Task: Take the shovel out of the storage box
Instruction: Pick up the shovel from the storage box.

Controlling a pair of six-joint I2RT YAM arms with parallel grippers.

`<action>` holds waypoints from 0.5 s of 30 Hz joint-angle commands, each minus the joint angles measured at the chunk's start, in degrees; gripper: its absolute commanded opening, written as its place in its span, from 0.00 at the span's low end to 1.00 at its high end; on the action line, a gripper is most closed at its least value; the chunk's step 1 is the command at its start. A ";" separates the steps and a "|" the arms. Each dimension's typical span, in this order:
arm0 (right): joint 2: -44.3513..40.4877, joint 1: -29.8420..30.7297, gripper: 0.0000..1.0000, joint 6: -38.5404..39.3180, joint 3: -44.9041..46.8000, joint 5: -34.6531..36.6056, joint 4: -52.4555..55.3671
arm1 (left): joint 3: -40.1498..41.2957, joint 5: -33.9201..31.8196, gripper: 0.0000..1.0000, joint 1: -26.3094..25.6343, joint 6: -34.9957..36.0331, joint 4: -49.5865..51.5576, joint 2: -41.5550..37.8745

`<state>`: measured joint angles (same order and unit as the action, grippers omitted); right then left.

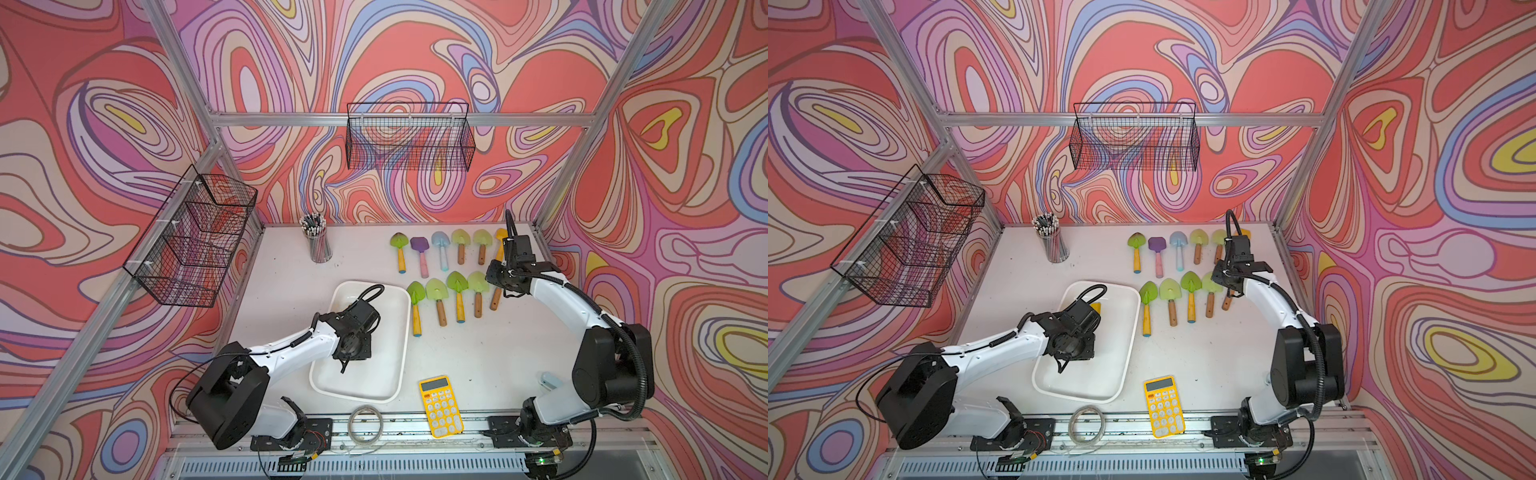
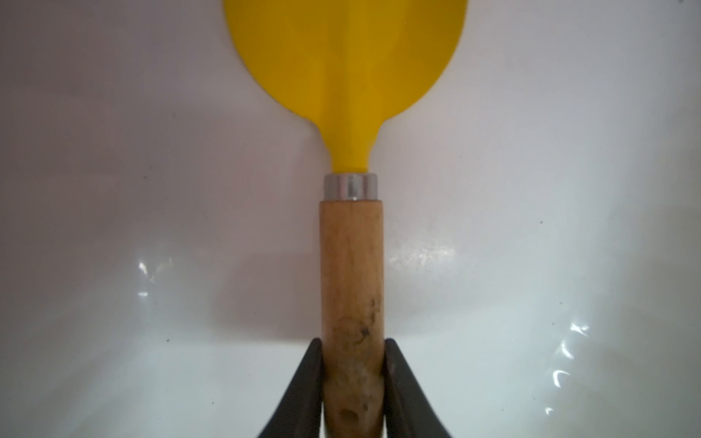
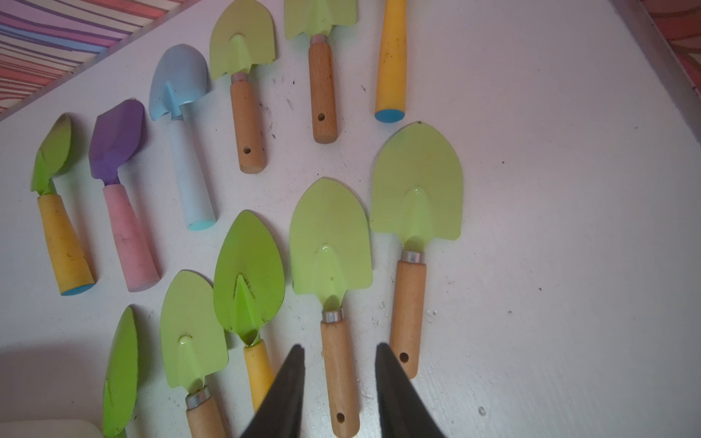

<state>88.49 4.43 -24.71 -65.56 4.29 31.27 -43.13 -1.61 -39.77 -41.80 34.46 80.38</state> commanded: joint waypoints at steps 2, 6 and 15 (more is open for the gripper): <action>-0.80 0.08 0.33 0.34 0.35 -0.77 -0.50 | 0.06 -0.24 0.10 -0.22 -0.06 0.33 0.66; -1.05 0.06 0.33 0.41 0.46 -0.79 -0.68 | -0.01 0.75 0.00 -0.15 0.62 -0.33 0.14; -1.78 6.12 0.34 3.13 1.14 -3.99 -3.87 | -2.50 4.03 0.00 2.24 3.69 -0.30 -2.08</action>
<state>87.77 7.64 -23.38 -65.01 1.76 29.30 -43.59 0.82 -38.92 -39.70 34.09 80.07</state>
